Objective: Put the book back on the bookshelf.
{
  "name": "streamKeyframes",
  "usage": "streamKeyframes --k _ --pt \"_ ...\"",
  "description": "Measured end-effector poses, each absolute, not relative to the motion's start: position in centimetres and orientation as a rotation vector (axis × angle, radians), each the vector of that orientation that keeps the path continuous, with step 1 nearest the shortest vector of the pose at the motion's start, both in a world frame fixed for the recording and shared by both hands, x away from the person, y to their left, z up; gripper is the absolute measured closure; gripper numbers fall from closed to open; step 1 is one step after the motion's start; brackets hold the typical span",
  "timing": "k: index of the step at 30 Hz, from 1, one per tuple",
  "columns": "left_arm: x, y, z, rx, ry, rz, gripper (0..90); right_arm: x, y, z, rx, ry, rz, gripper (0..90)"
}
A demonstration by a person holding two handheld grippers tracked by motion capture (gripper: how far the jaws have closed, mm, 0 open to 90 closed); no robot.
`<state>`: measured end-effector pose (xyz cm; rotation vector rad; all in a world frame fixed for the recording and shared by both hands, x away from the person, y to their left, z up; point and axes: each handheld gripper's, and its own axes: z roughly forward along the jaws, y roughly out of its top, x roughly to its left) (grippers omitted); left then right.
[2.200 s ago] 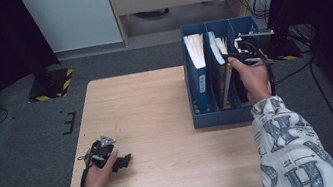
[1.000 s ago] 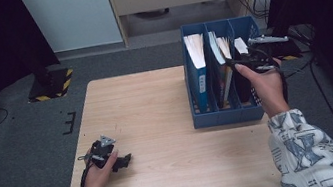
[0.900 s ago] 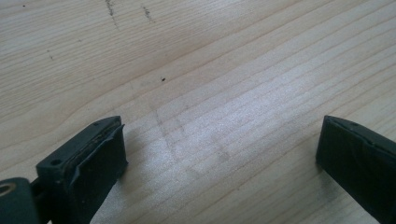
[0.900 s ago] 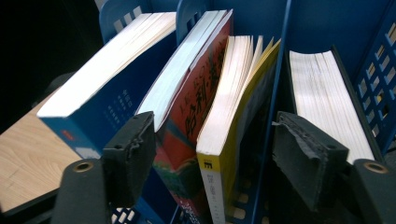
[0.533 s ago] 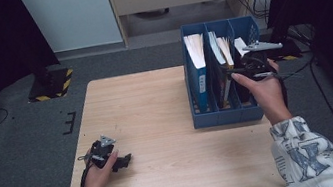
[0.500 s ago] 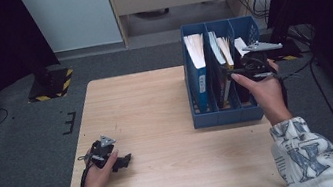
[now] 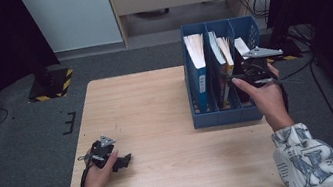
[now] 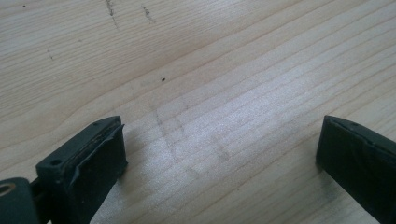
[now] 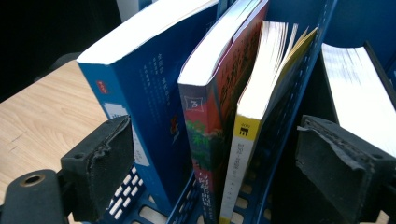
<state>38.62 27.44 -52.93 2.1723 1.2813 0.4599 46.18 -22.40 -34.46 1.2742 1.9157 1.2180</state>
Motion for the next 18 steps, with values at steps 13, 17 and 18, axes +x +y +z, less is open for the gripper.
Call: streamKeyframes --k 13,17,18 --pt "38.6 27.4 -52.9 2.171 1.281 0.461 0.5 44.0 -22.2 -36.0 1.252 1.942 1.232 11.0" --pt "38.6 27.4 -52.9 2.171 1.281 0.461 0.5 42.9 -22.0 -37.3 1.246 1.958 1.227 11.0" --pt "38.6 27.4 -52.9 2.171 1.281 0.461 0.5 42.4 -21.9 -37.8 1.242 1.969 1.223 10.8"
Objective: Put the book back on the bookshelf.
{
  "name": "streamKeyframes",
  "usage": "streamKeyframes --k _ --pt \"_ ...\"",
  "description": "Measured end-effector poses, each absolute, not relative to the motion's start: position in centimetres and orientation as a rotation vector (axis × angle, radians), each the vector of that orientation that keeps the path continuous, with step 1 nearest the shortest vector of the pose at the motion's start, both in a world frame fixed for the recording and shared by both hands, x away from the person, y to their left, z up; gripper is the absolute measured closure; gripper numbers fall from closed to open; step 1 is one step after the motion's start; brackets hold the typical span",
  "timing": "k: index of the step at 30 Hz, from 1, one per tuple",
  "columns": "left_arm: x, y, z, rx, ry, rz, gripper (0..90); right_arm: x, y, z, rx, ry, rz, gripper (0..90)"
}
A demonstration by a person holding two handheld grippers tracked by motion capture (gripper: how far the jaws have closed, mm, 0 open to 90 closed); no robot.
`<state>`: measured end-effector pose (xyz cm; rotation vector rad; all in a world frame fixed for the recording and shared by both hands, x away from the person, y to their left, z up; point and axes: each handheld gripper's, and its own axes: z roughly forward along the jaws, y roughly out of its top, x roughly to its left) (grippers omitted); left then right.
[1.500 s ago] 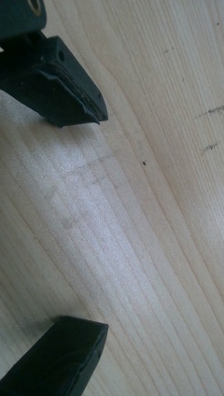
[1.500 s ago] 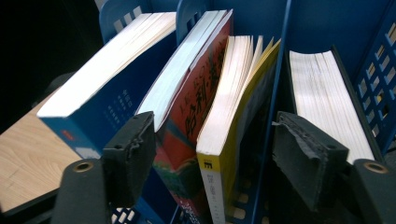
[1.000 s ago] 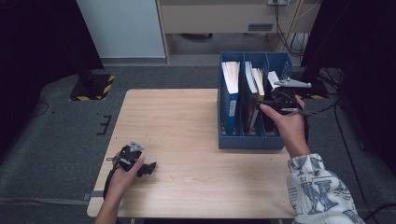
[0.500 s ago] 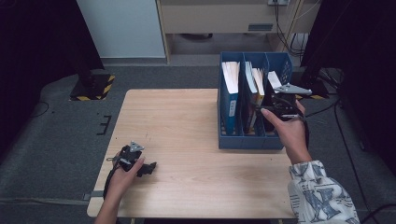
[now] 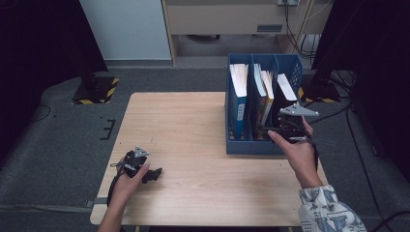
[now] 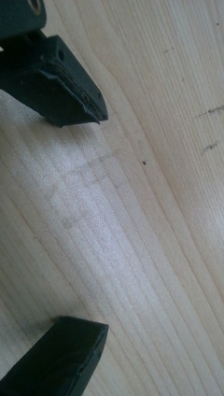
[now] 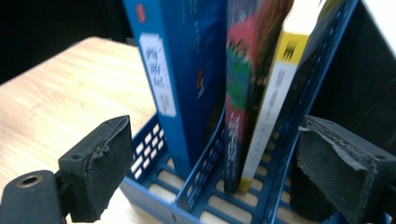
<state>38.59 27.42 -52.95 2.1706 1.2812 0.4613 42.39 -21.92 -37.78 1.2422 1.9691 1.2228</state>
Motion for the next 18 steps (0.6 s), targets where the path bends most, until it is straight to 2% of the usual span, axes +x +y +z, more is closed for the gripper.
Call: streamKeyframes --k 18 --pt "38.6 27.4 -53.0 2.171 1.277 0.461 0.0 38.9 -21.5 -42.4 1.248 2.041 1.189 9.4"
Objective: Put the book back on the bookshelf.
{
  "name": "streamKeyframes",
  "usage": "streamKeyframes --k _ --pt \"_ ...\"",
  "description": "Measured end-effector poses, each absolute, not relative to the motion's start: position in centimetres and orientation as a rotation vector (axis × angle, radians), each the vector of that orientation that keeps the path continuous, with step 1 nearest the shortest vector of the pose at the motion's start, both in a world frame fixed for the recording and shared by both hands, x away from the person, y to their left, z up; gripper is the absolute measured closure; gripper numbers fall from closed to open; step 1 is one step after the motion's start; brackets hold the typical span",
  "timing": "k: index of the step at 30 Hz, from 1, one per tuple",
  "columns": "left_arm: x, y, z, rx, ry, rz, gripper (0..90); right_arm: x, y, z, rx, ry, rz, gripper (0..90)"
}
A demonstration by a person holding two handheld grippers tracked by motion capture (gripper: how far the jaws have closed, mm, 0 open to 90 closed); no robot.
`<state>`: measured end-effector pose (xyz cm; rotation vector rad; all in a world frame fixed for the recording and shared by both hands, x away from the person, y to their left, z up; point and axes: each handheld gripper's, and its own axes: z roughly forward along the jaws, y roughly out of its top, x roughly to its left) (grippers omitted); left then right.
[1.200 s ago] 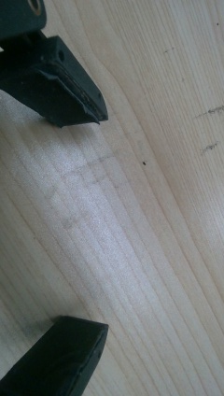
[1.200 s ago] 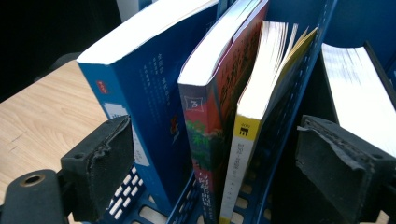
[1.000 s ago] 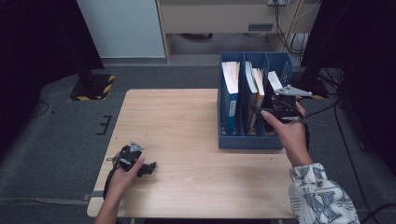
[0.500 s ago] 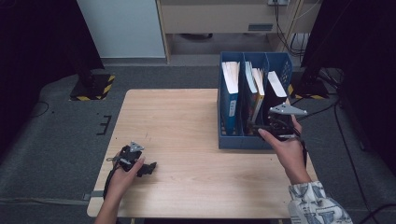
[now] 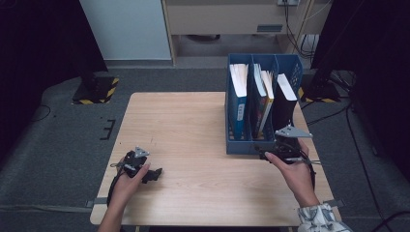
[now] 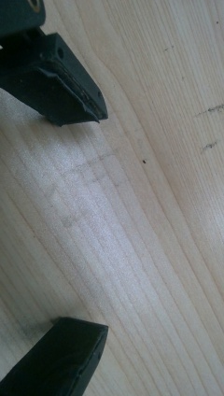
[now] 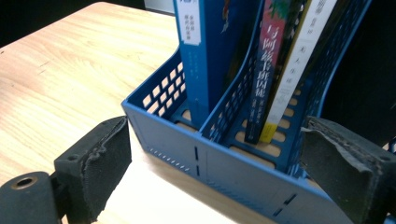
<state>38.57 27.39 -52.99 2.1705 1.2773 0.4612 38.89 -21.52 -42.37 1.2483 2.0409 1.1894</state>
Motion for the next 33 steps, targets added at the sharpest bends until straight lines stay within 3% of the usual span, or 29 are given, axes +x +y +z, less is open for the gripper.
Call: streamKeyframes --k 33 --pt "38.6 27.2 -53.0 2.169 1.266 0.456 0.0 36.2 -20.9 -48.3 1.304 2.098 1.198 8.3"
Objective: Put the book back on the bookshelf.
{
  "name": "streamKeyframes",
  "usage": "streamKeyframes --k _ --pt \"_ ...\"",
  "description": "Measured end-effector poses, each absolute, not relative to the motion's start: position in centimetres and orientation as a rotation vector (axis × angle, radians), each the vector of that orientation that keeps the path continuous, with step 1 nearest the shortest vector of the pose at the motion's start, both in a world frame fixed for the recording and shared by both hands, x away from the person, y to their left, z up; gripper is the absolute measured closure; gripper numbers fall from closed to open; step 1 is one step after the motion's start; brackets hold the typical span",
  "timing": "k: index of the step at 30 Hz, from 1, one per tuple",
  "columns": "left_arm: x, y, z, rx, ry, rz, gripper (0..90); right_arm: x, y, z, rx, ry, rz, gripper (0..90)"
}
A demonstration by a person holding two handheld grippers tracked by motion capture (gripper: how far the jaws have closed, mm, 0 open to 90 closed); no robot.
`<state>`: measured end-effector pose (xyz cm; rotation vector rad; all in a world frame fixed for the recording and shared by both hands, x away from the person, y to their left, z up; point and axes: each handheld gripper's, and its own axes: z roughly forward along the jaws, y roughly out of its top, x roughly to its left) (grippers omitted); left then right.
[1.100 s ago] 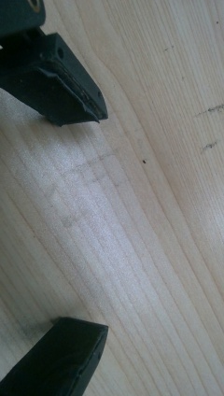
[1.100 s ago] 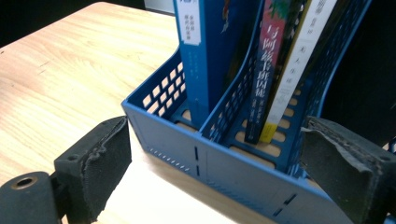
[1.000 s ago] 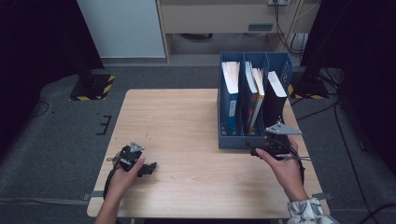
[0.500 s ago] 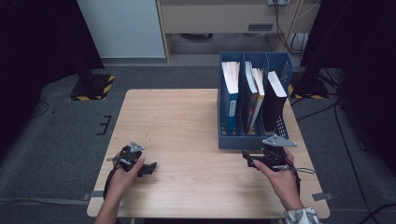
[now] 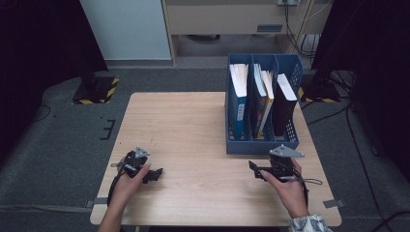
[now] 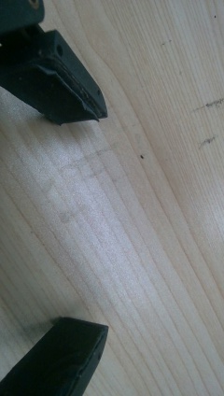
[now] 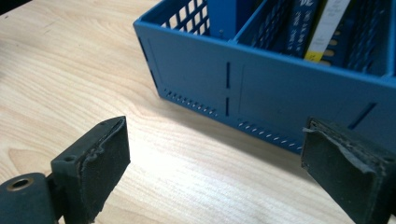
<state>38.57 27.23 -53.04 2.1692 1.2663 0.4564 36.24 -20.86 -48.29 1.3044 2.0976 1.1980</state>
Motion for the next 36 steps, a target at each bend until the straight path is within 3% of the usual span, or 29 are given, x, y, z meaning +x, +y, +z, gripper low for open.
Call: streamKeyframes --k 18,36 --pt "38.6 27.2 -53.0 2.171 1.262 0.454 0.0 35.7 -17.5 -49.8 1.235 2.252 1.195 7.9" --pt "38.6 27.2 -53.0 2.171 1.261 0.453 0.0 37.5 -14.1 -51.9 1.221 2.351 1.099 8.1"
